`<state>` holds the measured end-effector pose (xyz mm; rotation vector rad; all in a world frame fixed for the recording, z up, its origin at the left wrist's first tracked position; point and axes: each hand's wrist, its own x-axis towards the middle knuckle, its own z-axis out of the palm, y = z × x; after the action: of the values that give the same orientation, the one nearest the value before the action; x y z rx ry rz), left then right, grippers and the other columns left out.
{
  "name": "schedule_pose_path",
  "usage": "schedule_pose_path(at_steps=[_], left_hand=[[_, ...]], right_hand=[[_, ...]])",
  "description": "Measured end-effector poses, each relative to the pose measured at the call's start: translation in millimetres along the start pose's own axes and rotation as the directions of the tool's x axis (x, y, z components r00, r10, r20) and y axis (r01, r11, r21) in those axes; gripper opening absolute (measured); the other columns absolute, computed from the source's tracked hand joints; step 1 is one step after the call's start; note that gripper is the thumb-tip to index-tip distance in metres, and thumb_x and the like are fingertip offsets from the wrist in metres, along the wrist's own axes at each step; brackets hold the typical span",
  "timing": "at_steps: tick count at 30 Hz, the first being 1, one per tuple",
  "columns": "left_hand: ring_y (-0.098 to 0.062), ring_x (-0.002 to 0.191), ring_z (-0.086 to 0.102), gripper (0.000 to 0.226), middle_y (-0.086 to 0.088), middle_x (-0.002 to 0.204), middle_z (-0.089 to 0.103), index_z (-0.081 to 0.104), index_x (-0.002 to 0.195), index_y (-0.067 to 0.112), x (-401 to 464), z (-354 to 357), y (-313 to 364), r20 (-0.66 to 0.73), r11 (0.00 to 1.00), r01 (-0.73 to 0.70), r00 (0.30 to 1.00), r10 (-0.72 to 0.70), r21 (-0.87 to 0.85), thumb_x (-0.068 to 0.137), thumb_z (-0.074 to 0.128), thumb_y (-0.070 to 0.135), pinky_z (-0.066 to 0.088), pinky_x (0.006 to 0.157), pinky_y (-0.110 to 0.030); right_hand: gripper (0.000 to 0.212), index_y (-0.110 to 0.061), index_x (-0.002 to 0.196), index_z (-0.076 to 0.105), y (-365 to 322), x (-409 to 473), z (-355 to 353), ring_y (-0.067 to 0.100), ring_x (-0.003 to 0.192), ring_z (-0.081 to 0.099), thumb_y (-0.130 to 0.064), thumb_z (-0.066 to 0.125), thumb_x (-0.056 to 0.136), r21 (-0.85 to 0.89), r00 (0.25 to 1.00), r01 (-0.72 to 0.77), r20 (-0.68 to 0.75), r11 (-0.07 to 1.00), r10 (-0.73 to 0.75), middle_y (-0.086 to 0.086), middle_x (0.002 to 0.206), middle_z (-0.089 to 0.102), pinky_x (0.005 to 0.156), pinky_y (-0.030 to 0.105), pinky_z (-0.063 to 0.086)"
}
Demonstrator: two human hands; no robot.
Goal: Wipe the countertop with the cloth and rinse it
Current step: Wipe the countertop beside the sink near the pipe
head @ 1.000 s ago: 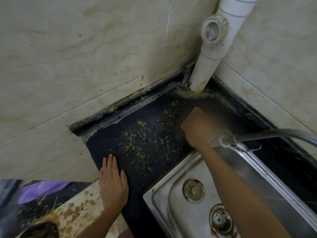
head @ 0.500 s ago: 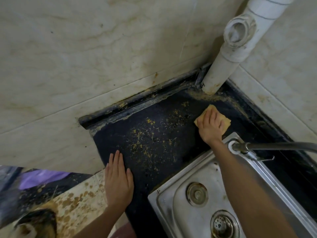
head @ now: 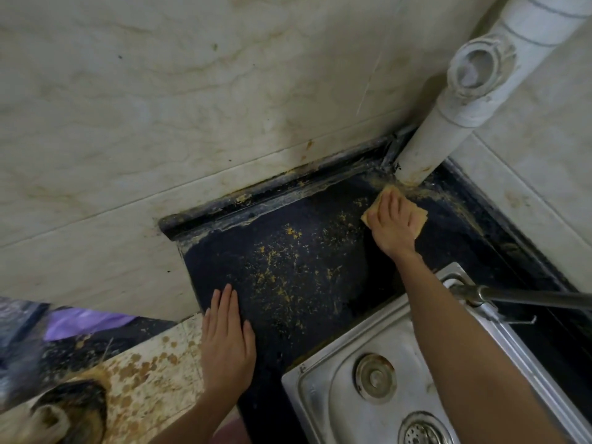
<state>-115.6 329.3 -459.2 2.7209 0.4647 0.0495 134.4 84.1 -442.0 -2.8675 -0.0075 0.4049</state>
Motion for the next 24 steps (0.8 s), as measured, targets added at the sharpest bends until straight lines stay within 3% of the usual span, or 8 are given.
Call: schedule_pose_path(at_steps=[3, 6, 9, 11, 15, 17, 21, 24], left_hand=[[-0.021, 0.136, 0.021, 0.056, -0.013, 0.144, 0.039, 0.041, 0.136, -0.001, 0, -1, 1, 0.014, 1.0, 0.004, 1.0, -0.004, -0.007, 0.093, 0.024, 0.03, 0.004, 0.112, -0.027], [-0.021, 0.136, 0.021, 0.056, -0.013, 0.144, 0.039, 0.041, 0.136, -0.002, -1, -2, 1, 0.021, 1.0, 0.003, 1.0, -0.003, -0.012, 0.093, 0.025, 0.03, 0.0, 0.112, -0.024], [-0.02, 0.137, 0.02, 0.056, -0.013, 0.144, 0.039, 0.041, 0.136, -0.002, 0, -3, 1, 0.015, 1.0, 0.001, 1.0, -0.001, -0.013, 0.093, 0.025, 0.03, 0.0, 0.113, -0.023], [-0.02, 0.137, 0.021, 0.055, -0.013, 0.144, 0.039, 0.041, 0.136, -0.001, 0, -2, 0, 0.008, 1.0, 0.004, 1.0, -0.004, -0.019, 0.093, 0.025, 0.029, 0.0, 0.113, -0.024], [-0.02, 0.137, 0.021, 0.054, -0.012, 0.144, 0.039, 0.041, 0.136, -0.001, 0, -1, 0, -0.008, 1.0, -0.002, 1.0, 0.001, -0.025, 0.093, 0.025, 0.029, 0.002, 0.113, -0.025], [-0.02, 0.137, 0.02, 0.054, -0.012, 0.145, 0.039, 0.041, 0.136, -0.001, 0, -1, 0, -0.01, 1.0, -0.003, 1.0, 0.002, -0.029, 0.093, 0.025, 0.029, 0.002, 0.113, -0.025], [-0.02, 0.137, 0.02, 0.055, -0.012, 0.145, 0.038, 0.04, 0.136, -0.001, 0, -2, 1, -0.004, 0.999, -0.003, 1.0, 0.003, -0.037, 0.093, 0.025, 0.03, 0.001, 0.113, -0.024], [-0.02, 0.137, 0.02, 0.055, -0.013, 0.145, 0.038, 0.04, 0.136, -0.001, 0, -3, 1, -0.003, 1.0, -0.001, 1.0, 0.001, -0.031, 0.093, 0.026, 0.029, 0.001, 0.113, -0.024]], right_hand=[[0.057, -0.015, 0.149, -0.003, -35, -2, 8, 0.02, 0.144, -0.01, -0.039, 0.017, 0.101, -0.047, 0.992, 0.123, 0.021, 0.991, -0.122, 0.004, 0.158, -0.007, 0.114, 0.044, -0.003], [0.058, -0.018, 0.149, -0.002, -52, -30, 20, 0.018, 0.144, -0.009, -0.043, 0.014, 0.1, -0.13, 0.936, 0.35, 0.069, 0.928, -0.344, 0.001, 0.157, -0.006, 0.114, 0.043, -0.004], [0.073, -0.02, 0.147, -0.004, -26, -57, 25, 0.016, 0.144, -0.004, -0.062, -0.013, 0.087, -0.208, 0.839, 0.544, 0.111, 0.813, -0.533, -0.002, 0.156, -0.004, 0.114, 0.037, -0.003], [0.079, -0.022, 0.144, -0.006, -2, -48, 18, 0.013, 0.143, -0.003, -0.067, -0.02, 0.08, -0.213, 0.861, 0.508, 0.097, 0.834, -0.5, -0.003, 0.155, -0.003, 0.114, 0.037, -0.002], [0.059, -0.016, 0.148, -0.003, -3, -3, 8, 0.018, 0.144, -0.01, -0.045, 0.014, 0.099, -0.123, 0.977, 0.211, 0.041, 0.97, -0.207, 0.002, 0.157, -0.008, 0.114, 0.042, -0.005], [0.058, -0.016, 0.149, -0.003, -24, 9, 11, 0.019, 0.144, -0.011, -0.04, 0.017, 0.1, -0.091, 0.991, 0.133, 0.018, 0.987, -0.132, 0.003, 0.157, -0.009, 0.114, 0.044, -0.005], [0.057, -0.017, 0.149, -0.002, -63, -10, 19, 0.021, 0.144, -0.011, -0.039, 0.018, 0.101, -0.13, 0.958, 0.282, 0.09, 0.951, -0.272, 0.004, 0.157, -0.007, 0.114, 0.044, -0.005], [0.057, -0.016, 0.149, 0.002, -70, -55, 32, 0.021, 0.144, -0.008, -0.04, 0.019, 0.1, -0.219, 0.852, 0.524, 0.118, 0.823, -0.511, 0.005, 0.157, -0.003, 0.115, 0.045, -0.001]])
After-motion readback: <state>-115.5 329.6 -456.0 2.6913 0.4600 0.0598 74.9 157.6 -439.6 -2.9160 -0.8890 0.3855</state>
